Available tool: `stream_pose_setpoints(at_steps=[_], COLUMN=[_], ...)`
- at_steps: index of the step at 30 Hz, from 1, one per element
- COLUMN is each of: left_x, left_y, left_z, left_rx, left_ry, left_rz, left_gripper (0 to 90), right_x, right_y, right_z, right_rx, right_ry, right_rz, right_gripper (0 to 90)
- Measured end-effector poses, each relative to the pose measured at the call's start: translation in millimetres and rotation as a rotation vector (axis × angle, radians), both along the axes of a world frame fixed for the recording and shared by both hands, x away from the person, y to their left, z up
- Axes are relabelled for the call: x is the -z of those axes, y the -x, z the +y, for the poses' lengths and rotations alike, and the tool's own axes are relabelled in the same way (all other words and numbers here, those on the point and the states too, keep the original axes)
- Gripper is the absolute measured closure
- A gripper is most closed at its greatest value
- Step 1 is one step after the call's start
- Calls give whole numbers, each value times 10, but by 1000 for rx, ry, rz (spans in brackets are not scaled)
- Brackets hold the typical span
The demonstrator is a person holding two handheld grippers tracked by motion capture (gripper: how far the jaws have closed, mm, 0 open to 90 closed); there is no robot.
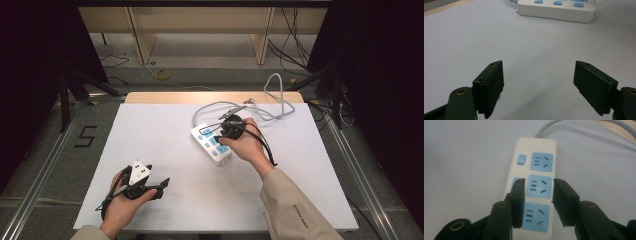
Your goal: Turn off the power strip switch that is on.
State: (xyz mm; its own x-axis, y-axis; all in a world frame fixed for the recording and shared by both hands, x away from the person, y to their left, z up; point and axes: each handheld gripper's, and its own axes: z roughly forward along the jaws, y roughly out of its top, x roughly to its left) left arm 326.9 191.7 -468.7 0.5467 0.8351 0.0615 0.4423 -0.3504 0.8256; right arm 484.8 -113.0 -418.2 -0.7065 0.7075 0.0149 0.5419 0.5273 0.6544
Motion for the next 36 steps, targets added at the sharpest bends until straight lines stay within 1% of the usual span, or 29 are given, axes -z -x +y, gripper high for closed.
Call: stream_pose_setpoints(at_steps=[2,4,5,7,9,10,11,14,16,20,28,30,32,36], left_x=[2,2,4,3,6,6,6,4,5,5,4,5,8,6], left_y=[1,-1,1,2,2,2,2,3,3,4,3,3,2,3], left_z=[-3,1,-3,0,-2,-2,-1,4,5,5,3,3,0,6], left_rx=[-5,-1,-5,-4,-8,-8,-9,-8,-8,-9,-10,-10,-12,-14], left_ry=[6,0,6,3,8,7,7,5,4,4,1,0,3,2], left_rz=[0,1,1,2,1,1,1,2,2,2,1,0,0,1], left_gripper=[241,241,241,241,241,241,241,241,241,241,241,241,241,241], right_x=[-1,1,0,2,3,4,3,10,19,38,74,79,92,141], right_y=[56,112,140,192,238,257,276,330,359,429,591,622,651,719], right_z=[-71,-133,-162,-213,-253,-275,-294,-350,-387,-467,-638,-688,-746,-861], right_rx=[2,7,11,13,18,18,23,26,29,37,49,54,61,77], right_ry=[-4,-16,-20,-27,-23,-24,-32,-37,-36,-51,-65,-78,-95,-91], right_rz=[-3,-12,-16,-25,-31,-41,-38,-48,-45,-45,-56,-58,-49,-51], right_gripper=[604,603,600,594,584,578,574,565,557,555,539,531,522,502])
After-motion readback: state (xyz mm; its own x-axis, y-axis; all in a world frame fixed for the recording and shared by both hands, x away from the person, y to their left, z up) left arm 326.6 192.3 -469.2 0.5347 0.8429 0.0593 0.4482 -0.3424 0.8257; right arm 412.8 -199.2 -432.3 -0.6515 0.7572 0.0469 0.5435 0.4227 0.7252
